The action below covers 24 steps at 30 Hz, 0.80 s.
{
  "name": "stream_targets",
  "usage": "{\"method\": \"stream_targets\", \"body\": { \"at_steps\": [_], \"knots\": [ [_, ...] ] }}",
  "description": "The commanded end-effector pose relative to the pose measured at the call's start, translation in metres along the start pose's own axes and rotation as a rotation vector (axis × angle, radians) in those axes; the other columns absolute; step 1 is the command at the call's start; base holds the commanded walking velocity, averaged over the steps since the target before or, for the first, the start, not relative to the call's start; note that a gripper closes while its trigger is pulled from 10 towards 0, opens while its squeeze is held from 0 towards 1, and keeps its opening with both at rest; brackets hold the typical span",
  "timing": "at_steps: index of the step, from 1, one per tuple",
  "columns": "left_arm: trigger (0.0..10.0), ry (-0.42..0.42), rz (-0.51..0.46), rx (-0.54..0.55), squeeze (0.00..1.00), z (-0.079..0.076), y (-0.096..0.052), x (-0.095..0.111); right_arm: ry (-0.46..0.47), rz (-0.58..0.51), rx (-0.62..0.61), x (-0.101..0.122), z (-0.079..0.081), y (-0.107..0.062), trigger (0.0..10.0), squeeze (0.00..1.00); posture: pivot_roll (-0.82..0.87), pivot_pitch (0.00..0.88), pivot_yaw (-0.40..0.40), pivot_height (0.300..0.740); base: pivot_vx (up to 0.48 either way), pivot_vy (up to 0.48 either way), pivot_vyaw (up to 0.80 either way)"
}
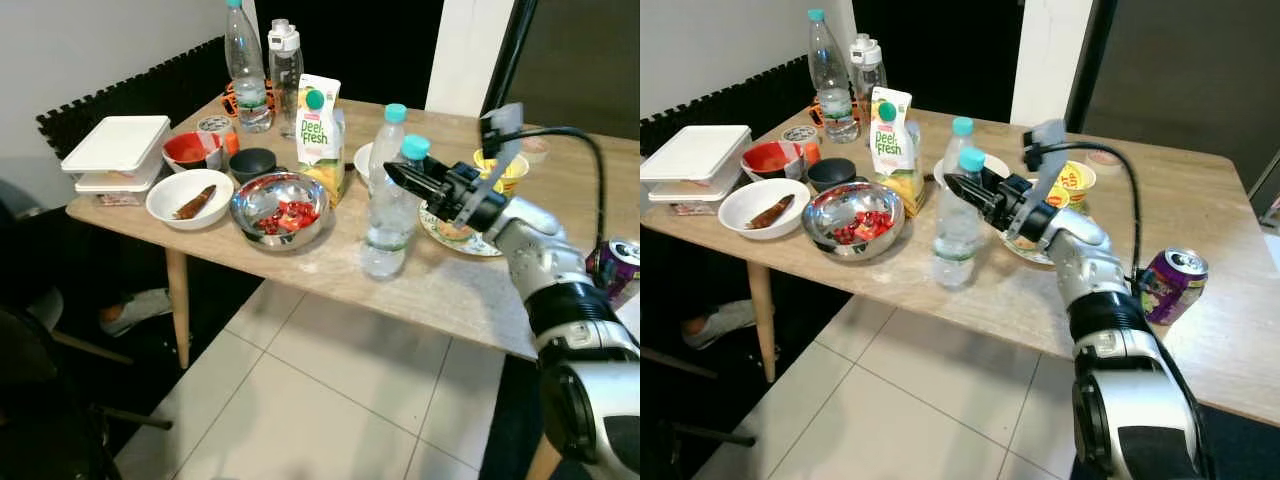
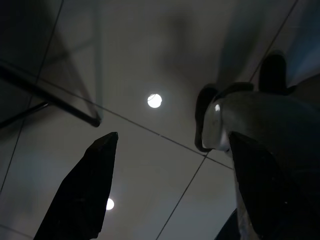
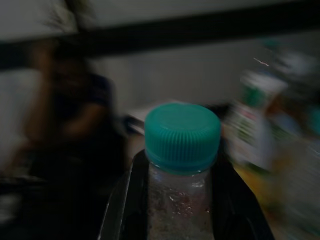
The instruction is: Restocking fridge
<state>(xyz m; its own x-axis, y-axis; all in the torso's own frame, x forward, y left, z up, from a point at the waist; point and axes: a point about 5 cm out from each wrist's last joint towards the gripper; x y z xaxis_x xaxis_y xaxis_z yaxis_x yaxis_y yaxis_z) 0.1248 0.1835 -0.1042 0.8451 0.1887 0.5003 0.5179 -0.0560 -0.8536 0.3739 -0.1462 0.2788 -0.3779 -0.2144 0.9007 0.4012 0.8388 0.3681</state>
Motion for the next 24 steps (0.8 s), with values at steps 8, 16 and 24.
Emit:
{"method": "stream_targets", "body": {
  "at_steps": [8,16,24],
  "knots": [
    [10.0,-0.009,0.031,0.001,0.00,-0.003,0.001,-0.003,0.037,-0.077,0.325,0.023,0.032,-0.024,10.0,0.00,-0.08,0.058,-0.009,0.734,0.000,0.000,0.00],
    [10.0,-0.008,0.026,0.000,0.00,-0.004,0.002,0.002,0.093,0.045,0.484,0.009,0.061,-0.041,10.0,0.00,-0.09,0.041,-0.007,0.734,0.000,0.000,0.00],
    [10.0,-0.010,0.018,0.008,0.00,-0.002,0.004,0.008,0.089,0.507,0.471,-0.089,0.114,-0.069,10.0,0.00,-0.08,0.015,0.000,0.734,0.000,0.000,0.00]
  ]
}}
Point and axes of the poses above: a point about 5 cm out from each wrist's last joint towards the gripper, its own y axis pointing out of the wrist towards the gripper, its own x axis along the axis of the wrist's last joint, z = x × y, and after that the axes turned 12 degrees about -y, right-handed
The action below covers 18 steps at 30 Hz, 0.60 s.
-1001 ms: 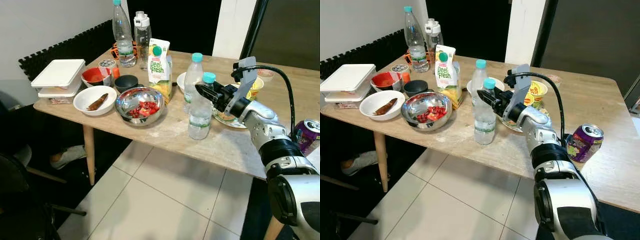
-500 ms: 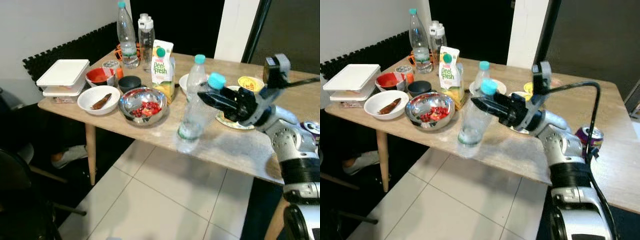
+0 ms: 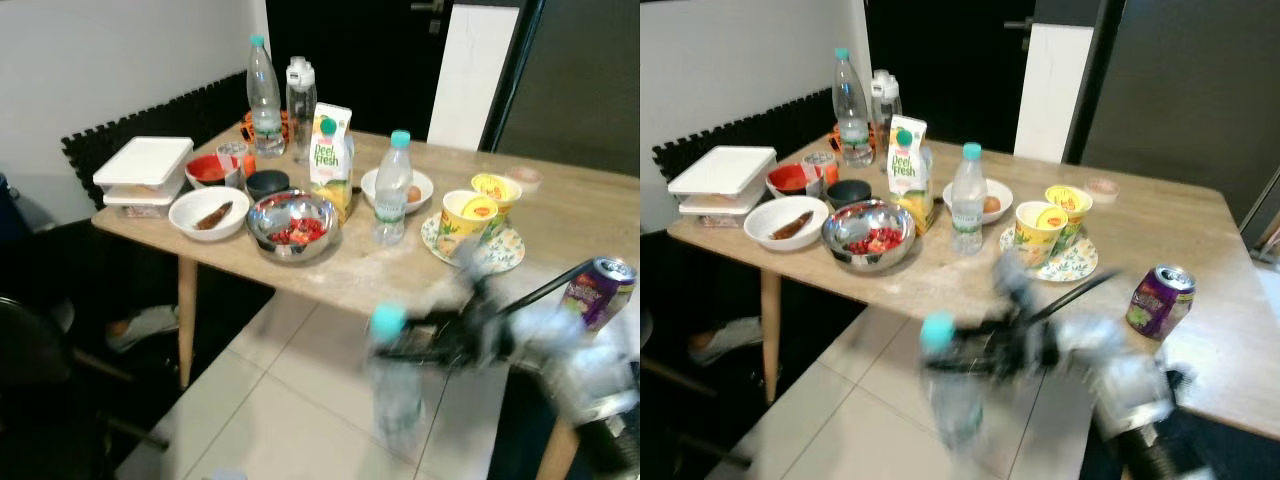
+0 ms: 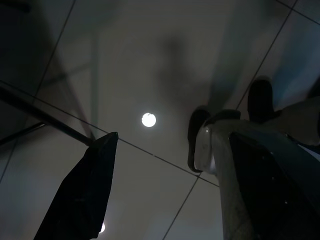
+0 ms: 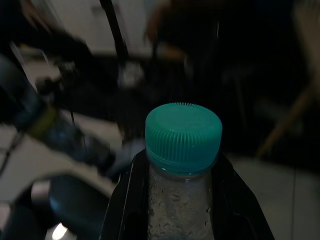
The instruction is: Restocking fridge
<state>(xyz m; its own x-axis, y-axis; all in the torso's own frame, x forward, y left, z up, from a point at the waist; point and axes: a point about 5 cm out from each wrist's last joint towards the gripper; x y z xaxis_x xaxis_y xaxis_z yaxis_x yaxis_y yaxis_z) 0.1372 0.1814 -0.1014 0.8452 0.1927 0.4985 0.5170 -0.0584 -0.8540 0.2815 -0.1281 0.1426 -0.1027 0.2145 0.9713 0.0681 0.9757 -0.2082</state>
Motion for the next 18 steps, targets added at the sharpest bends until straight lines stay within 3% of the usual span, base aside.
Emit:
{"method": "stream_targets", "body": {
  "at_steps": [1,2,3,6,8,11,13,14,18],
  "knots": [
    [10.0,-0.006,0.016,0.011,0.00,0.002,-0.001,-0.003,-0.053,0.075,-0.046,-0.009,-0.002,0.003,10.0,0.00,-0.08,0.012,0.001,0.734,0.000,0.000,0.00],
    [10.0,-0.006,0.016,0.011,0.00,0.002,-0.001,-0.003,-0.053,0.075,-0.046,-0.009,-0.002,0.003,10.0,0.00,-0.08,0.012,0.001,0.734,0.000,0.000,0.00],
    [10.0,-0.005,0.015,0.013,0.00,0.003,-0.001,-0.002,-0.064,0.177,-0.055,-0.028,0.003,0.007,10.0,0.00,-0.09,0.009,0.003,0.734,0.000,0.000,0.00],
    [10.0,-0.003,0.016,0.015,0.00,0.004,-0.001,-0.002,-0.055,0.271,-0.075,-0.047,0.007,0.010,10.0,0.00,-0.09,0.007,0.004,0.734,0.000,0.000,0.00],
    [10.0,-0.003,0.015,0.018,0.00,0.004,-0.001,-0.001,-0.037,0.415,-0.155,-0.082,0.013,0.011,10.0,0.00,-0.08,0.003,-0.001,0.734,0.000,0.000,0.00],
    [10.0,-0.004,0.014,0.019,0.00,0.004,0.000,0.000,-0.027,0.473,-0.241,-0.095,0.012,0.008,10.0,0.00,-0.08,0.005,-0.002,0.734,0.000,0.000,0.00],
    [10.0,-0.004,0.014,0.021,0.00,0.004,0.000,0.000,0.035,0.566,-0.417,-0.122,0.013,-0.001,10.0,0.00,-0.08,0.000,-0.001,0.734,0.000,0.000,0.00],
    [10.0,-0.004,0.016,0.022,0.00,0.003,0.000,-0.001,0.093,0.649,-0.522,-0.143,0.021,-0.012,10.0,0.00,-0.08,0.000,-0.003,0.734,0.000,0.000,0.00],
    [10.0,-0.007,0.017,0.023,0.00,0.003,0.000,-0.001,0.141,0.775,-0.613,-0.168,0.039,-0.027,10.0,0.00,-0.07,0.000,-0.008,0.734,0.000,0.000,0.00]
  ]
}}
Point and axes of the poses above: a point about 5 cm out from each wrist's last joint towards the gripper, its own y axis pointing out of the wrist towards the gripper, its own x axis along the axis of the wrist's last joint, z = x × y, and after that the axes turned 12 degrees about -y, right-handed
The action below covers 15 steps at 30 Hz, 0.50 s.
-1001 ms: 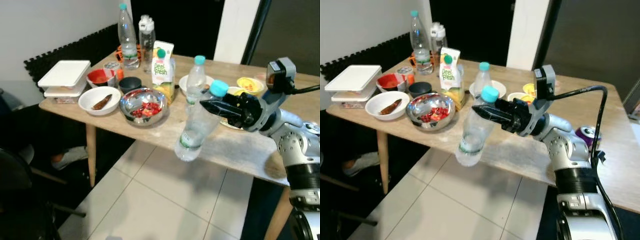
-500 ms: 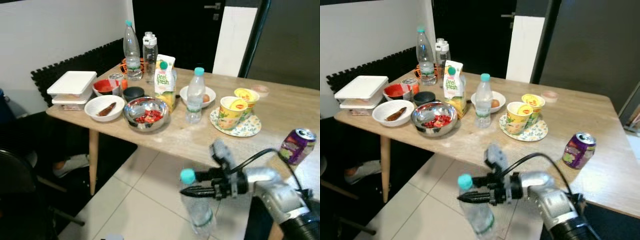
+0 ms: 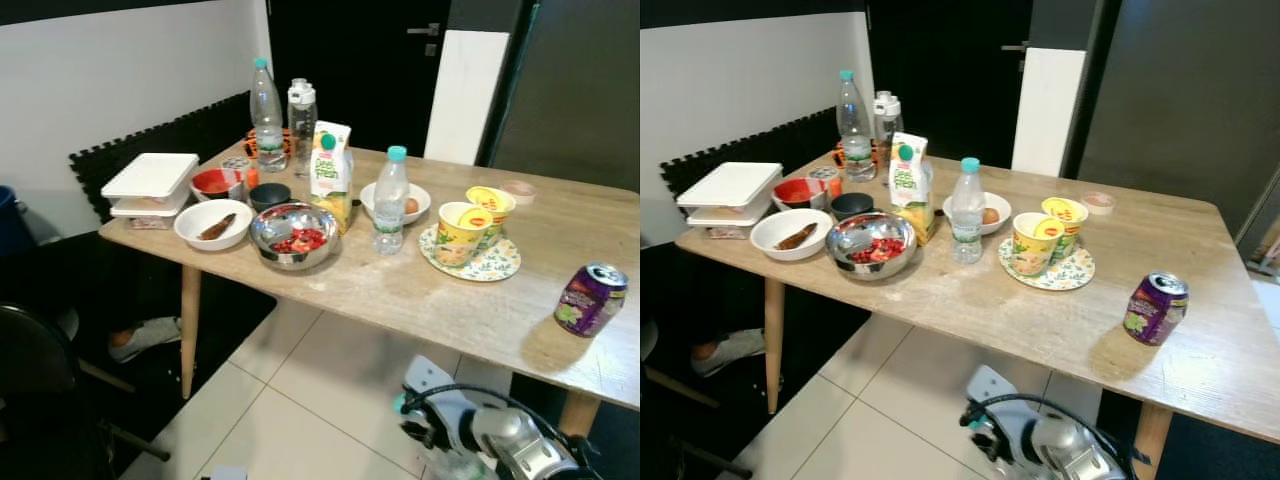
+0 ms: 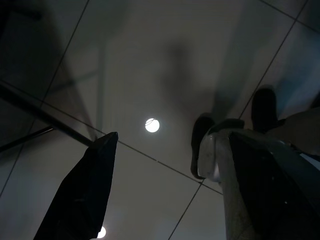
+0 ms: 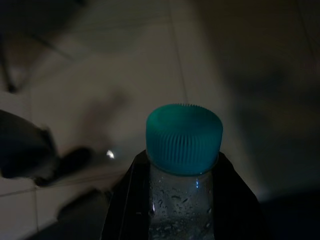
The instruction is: Restocking fridge
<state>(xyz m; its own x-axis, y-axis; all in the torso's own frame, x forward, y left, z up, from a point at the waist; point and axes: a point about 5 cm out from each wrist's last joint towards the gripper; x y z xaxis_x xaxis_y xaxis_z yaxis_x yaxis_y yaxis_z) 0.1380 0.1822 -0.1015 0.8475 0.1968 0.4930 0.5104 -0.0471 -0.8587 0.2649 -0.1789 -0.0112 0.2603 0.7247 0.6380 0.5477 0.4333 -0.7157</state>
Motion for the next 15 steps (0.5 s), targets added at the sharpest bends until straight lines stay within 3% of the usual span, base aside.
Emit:
{"method": "stream_targets", "body": {
  "at_steps": [1,5,7,8,15],
  "knots": [
    [10.0,-0.005,0.011,0.012,0.00,0.003,-0.001,-0.002,0.034,0.084,-0.078,-0.023,0.005,-0.003,10.0,0.00,-0.07,0.000,-0.008,0.734,0.000,0.000,0.00],
    [10.0,-0.007,0.015,0.017,0.00,0.004,-0.001,-0.003,0.127,0.148,-0.150,-0.042,0.011,-0.007,10.0,0.00,-0.07,0.000,-0.006,0.734,0.000,0.000,0.00],
    [10.0,-0.002,0.025,0.024,0.00,0.006,-0.001,-0.005,0.302,0.208,-0.241,-0.064,0.020,-0.013,10.0,0.00,-0.07,0.000,-0.005,0.734,0.000,0.000,0.00],
    [10.0,-0.001,0.028,0.026,0.00,0.006,-0.002,-0.006,0.331,0.246,-0.270,-0.073,0.025,-0.016,10.0,0.00,-0.07,0.000,-0.005,0.734,0.000,0.000,0.00],
    [10.0,-0.003,0.036,0.031,0.00,0.007,-0.002,-0.006,0.424,0.383,-0.302,-0.103,0.053,-0.026,10.0,0.00,-0.07,0.000,0.002,0.734,0.000,0.000,0.00]
  ]
}}
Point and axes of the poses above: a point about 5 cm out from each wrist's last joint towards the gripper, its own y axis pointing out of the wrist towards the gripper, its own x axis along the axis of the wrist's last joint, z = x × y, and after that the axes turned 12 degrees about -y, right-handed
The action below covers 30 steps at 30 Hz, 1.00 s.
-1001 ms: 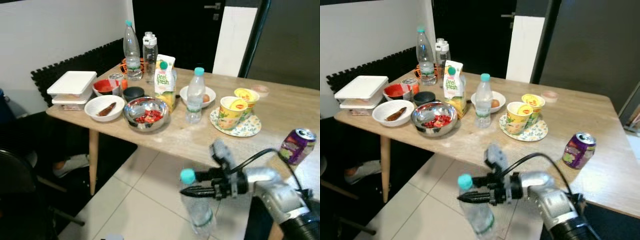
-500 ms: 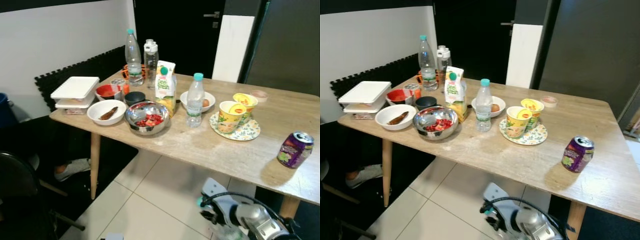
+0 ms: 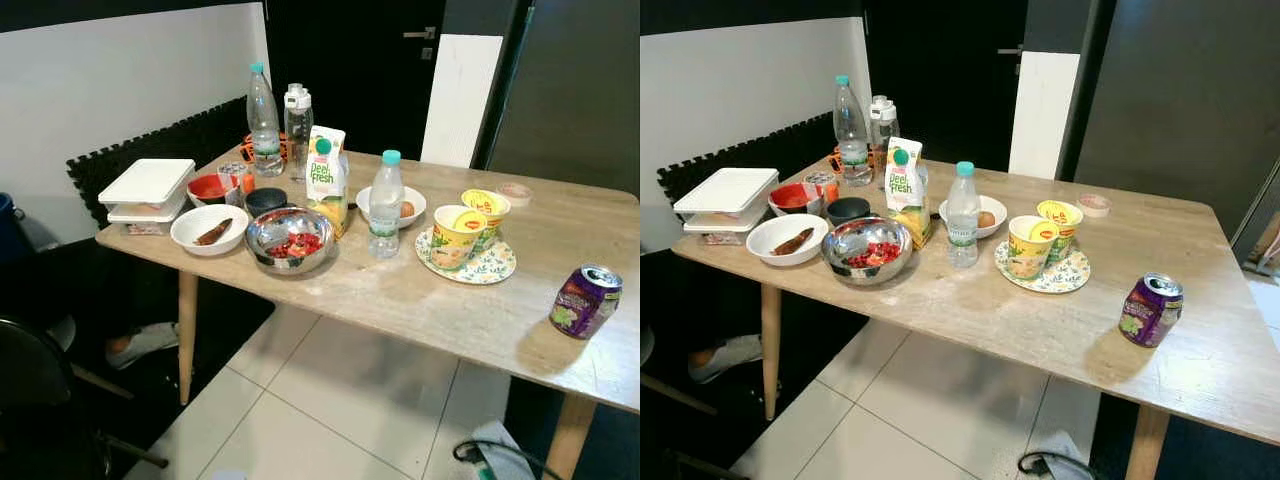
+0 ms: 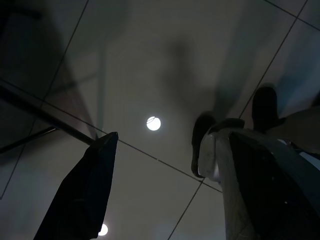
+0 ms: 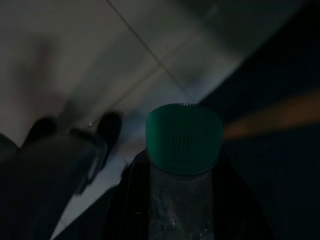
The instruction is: Restocking fridge
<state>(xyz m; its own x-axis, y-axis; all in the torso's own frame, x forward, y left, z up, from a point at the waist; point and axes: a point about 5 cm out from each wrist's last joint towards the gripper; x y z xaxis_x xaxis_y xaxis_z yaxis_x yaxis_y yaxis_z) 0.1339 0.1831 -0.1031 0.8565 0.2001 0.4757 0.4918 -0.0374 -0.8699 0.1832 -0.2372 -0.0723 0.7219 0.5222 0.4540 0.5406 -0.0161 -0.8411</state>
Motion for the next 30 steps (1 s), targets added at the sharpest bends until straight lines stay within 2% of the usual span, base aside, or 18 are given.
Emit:
{"method": "stream_targets", "body": {
  "at_steps": [1,3,4,5,6,16,30],
  "knots": [
    [10.0,0.001,0.017,0.017,0.00,0.005,-0.001,-0.002,0.029,0.010,-0.009,-0.001,0.002,0.000,10.0,0.00,-0.07,0.000,0.002,0.734,0.000,0.000,0.00],
    [10.0,-0.003,0.013,0.017,0.00,0.005,0.000,0.001,0.054,0.084,-0.015,-0.022,0.009,-0.003,10.0,0.00,-0.06,0.000,0.005,0.734,0.000,0.000,0.00],
    [10.0,-0.003,0.013,0.017,0.00,0.005,0.000,0.001,0.054,0.084,-0.015,-0.022,0.009,-0.003,10.0,0.00,-0.06,0.000,0.005,0.734,0.000,0.000,0.00],
    [10.0,-0.005,0.006,0.017,0.00,0.005,0.000,0.005,0.074,0.131,-0.028,-0.035,0.012,-0.006,10.0,0.00,-0.05,0.000,0.006,0.734,0.000,0.000,0.00],
    [10.0,-0.005,0.004,0.017,0.00,0.006,0.000,0.006,0.077,0.141,-0.031,-0.037,0.012,-0.006,10.0,0.00,-0.05,0.000,0.008,0.734,0.000,0.000,0.00],
    [10.0,-0.013,0.007,0.033,0.00,0.012,0.000,0.007,0.118,0.138,-0.062,-0.035,0.011,-0.005,10.0,0.00,-0.06,0.000,0.016,0.734,0.000,0.000,0.00],
    [10.0,-0.046,0.015,0.032,0.00,0.008,0.000,0.003,0.130,0.145,-0.066,-0.035,0.013,-0.005,10.0,0.00,-0.06,0.000,0.012,0.734,0.000,0.000,0.00]
  ]
}}
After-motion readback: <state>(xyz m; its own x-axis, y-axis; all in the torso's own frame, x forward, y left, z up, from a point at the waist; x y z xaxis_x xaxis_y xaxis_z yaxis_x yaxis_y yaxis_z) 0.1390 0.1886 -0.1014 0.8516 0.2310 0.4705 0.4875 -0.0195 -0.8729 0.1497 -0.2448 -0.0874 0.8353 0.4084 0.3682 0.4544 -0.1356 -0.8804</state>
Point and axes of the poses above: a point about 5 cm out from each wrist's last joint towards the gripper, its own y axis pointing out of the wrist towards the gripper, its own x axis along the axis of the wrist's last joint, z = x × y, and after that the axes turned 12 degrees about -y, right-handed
